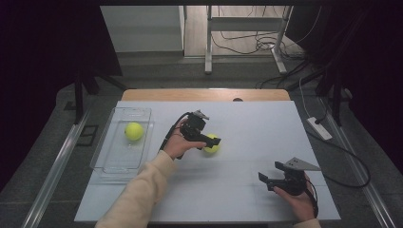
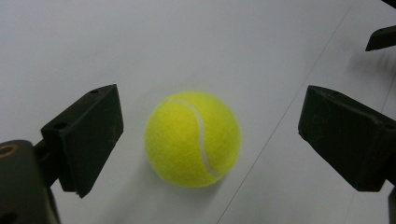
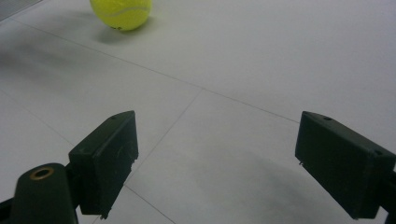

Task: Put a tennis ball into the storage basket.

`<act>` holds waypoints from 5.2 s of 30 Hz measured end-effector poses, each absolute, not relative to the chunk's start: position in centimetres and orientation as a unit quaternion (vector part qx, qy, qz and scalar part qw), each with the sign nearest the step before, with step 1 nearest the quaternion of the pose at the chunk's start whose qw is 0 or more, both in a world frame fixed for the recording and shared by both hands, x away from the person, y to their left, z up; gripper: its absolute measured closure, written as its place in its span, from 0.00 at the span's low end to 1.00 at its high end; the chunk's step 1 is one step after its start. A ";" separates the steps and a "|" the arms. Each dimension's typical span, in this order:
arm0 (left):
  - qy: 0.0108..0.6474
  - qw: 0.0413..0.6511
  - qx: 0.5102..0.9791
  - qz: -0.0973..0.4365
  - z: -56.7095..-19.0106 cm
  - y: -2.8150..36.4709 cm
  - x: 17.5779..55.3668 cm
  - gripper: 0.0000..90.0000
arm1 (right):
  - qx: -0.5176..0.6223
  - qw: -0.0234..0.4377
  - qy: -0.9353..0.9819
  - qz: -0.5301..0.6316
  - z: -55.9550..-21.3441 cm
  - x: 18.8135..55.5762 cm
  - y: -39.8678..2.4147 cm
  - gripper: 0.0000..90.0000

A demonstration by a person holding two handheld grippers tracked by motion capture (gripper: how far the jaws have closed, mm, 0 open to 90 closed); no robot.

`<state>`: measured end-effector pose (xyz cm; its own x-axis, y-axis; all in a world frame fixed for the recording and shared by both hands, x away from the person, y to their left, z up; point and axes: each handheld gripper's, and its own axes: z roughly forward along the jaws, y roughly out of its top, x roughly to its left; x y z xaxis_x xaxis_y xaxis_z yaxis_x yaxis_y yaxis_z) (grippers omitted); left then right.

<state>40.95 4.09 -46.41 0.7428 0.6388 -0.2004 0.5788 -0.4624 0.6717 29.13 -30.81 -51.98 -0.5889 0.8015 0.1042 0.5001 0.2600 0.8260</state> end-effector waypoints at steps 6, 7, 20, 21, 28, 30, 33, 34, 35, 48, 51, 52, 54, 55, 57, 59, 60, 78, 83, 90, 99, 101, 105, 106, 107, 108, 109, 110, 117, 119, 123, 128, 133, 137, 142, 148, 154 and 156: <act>0.354 0.366 0.860 0.038 -46.8 3.7 41.1 0.09 | 0.420 0.175 0.777 0.436 -52.1 29.1 -30.8 0.15; 0.355 0.364 0.860 0.038 -46.8 3.6 41.2 0.09 | 0.420 0.175 0.777 0.436 -52.1 29.1 -30.8 0.15; 0.365 0.343 0.865 0.029 -48.2 2.8 41.9 0.08 | 0.420 0.176 0.777 0.435 -52.1 29.1 -30.8 0.15; 0.366 0.341 0.865 0.028 -48.3 2.7 42.0 0.08 | 0.419 0.175 0.778 0.434 -52.1 29.1 -30.8 0.15; 0.367 0.329 0.870 0.017 -49.2 2.2 42.2 0.07 | 0.420 0.174 0.778 0.434 -52.2 29.1 -30.9 0.15; 0.366 0.327 0.871 0.014 -49.4 2.1 42.2 0.07 | 0.421 0.175 0.778 0.433 -52.2 29.1 -30.9 0.15; 0.367 0.322 0.872 0.013 -49.7 2.0 42.3 0.07 | 0.421 0.175 0.778 0.433 -52.2 29.1 -30.9 0.15; 0.367 0.320 0.873 0.012 -49.8 2.0 42.3 0.07 | 0.421 0.175 0.778 0.433 -52.2 29.1 -30.9 0.15; 0.368 0.319 0.874 0.011 -49.9 2.0 42.3 0.07 | 0.421 0.175 0.778 0.432 -52.2 29.1 -30.9 0.15; 0.374 0.300 0.877 0.025 -50.6 2.0 42.2 0.29 | 0.421 0.175 0.779 0.431 -52.2 29.1 -30.9 0.15; 0.372 0.296 0.879 0.036 -50.5 2.0 42.0 0.29 | 0.421 0.176 0.779 0.431 -52.2 29.1 -30.9 0.15; 0.372 0.295 0.879 0.042 -50.5 2.0 42.0 0.29 | 0.421 0.176 0.779 0.431 -52.2 29.1 -30.9 0.15; 0.371 0.297 0.879 0.044 -50.4 2.1 42.0 0.29 | 0.422 0.176 0.779 0.430 -52.2 29.1 -30.9 0.15; 0.372 0.299 0.878 0.044 -50.3 2.2 42.0 0.29 | 0.422 0.176 0.779 0.430 -52.2 29.1 -30.9 0.15; 0.371 0.304 0.877 0.045 -50.1 2.3 42.0 0.29 | 0.422 0.176 0.779 0.430 -52.2 29.1 -31.0 0.15; 0.368 0.308 0.876 0.047 -49.8 2.6 41.8 0.29 | 0.422 0.177 0.779 0.430 -52.2 29.1 -31.0 0.15; 0.368 0.308 0.876 0.047 -49.8 2.6 41.8 0.29 | 0.422 0.176 0.779 0.430 -52.2 29.1 -31.0 0.15; 0.366 0.341 0.863 0.066 -48.0 3.7 40.9 0.29 | 0.423 0.180 0.776 0.432 -52.1 29.0 -31.0 0.15; 0.374 0.353 0.855 0.067 -47.6 4.0 40.6 0.29 | 0.425 0.179 0.776 0.431 -52.2 29.0 -31.1 0.15; 0.373 0.363 0.850 0.076 -47.0 4.4 40.3 0.29 | 0.425 0.181 0.775 0.431 -52.2 29.0 -31.2 0.15; 0.368 0.376 0.846 0.089 -45.9 5.3 39.6 0.29 | 0.426 0.180 0.774 0.432 -52.2 29.0 -31.3 0.15; 0.368 0.379 0.844 0.093 -45.8 5.5 39.5 0.29 | 0.427 0.180 0.773 0.433 -52.1 29.0 -31.3 0.15; 0.368 0.383 0.842 0.098 -45.5 5.8 39.4 0.29 | 0.427 0.179 0.774 0.432 -52.1 29.0 -31.3 0.15; 0.367 0.385 0.841 0.100 -45.4 5.8 39.4 0.29 | 0.427 0.180 0.774 0.432 -52.1 29.0 -31.2 0.15; 0.367 0.385 0.841 0.100 -45.4 5.9 39.3 0.29 | 0.427 0.180 0.774 0.432 -52.2 29.0 -31.2 0.15; 0.366 0.386 0.841 0.101 -45.3 6.0 39.3 0.29 | 0.427 0.180 0.774 0.431 -52.2 29.0 -31.2 0.15; 0.366 0.386 0.841 0.101 -45.3 6.0 39.3 0.29 | 0.427 0.180 0.774 0.431 -52.2 29.0 -31.2 0.15; 0.367 0.388 0.839 0.103 -45.2 6.1 39.3 0.29 | 0.427 0.180 0.774 0.431 -52.2 29.0 -31.2 0.15; 0.371 0.396 0.833 0.108 -44.7 6.7 39.0 0.29 | 0.427 0.181 0.774 0.431 -52.2 29.0 -31.2 0.15; 0.369 0.397 0.833 0.111 -44.5 6.9 39.0 0.29 | 0.427 0.181 0.774 0.431 -52.2 29.0 -31.2 0.15; 0.370 0.397 0.832 0.115 -44.3 7.0 38.8 0.29 | 0.427 0.181 0.774 0.432 -52.1 29.0 -31.2 0.15; 0.372 0.399 0.829 0.120 -43.8 7.5 38.6 0.29 | 0.427 0.181 0.774 0.432 -52.1 29.0 -31.2 0.15; 0.373 0.401 0.827 0.126 -43.4 8.1 38.3 0.29 | 0.427 0.183 0.774 0.431 -52.1 29.0 -31.2 0.15; 0.377 0.406 0.822 0.133 -42.9 8.9 38.1 0.29 | 0.429 0.181 0.772 0.432 -52.1 29.0 -31.2 0.15; 0.383 0.416 0.813 0.138 -42.3 9.8 37.8 0.29 | 0.428 0.183 0.772 0.432 -52.1 28.9 -31.2 0.15; 0.384 0.418 0.811 0.144 -41.8 10.4 37.5 0.29 | 0.429 0.183 0.772 0.431 -52.1 28.9 -31.3 0.15; 0.388 0.422 0.806 0.146 -41.6 10.9 37.4 0.29 | 0.428 0.184 0.773 0.431 -52.1 28.9 -31.3 0.15; 0.389 0.423 0.805 0.147 -41.6 10.9 37.5 0.29 | 0.428 0.184 0.773 0.430 -52.1 28.9 -31.3 0.15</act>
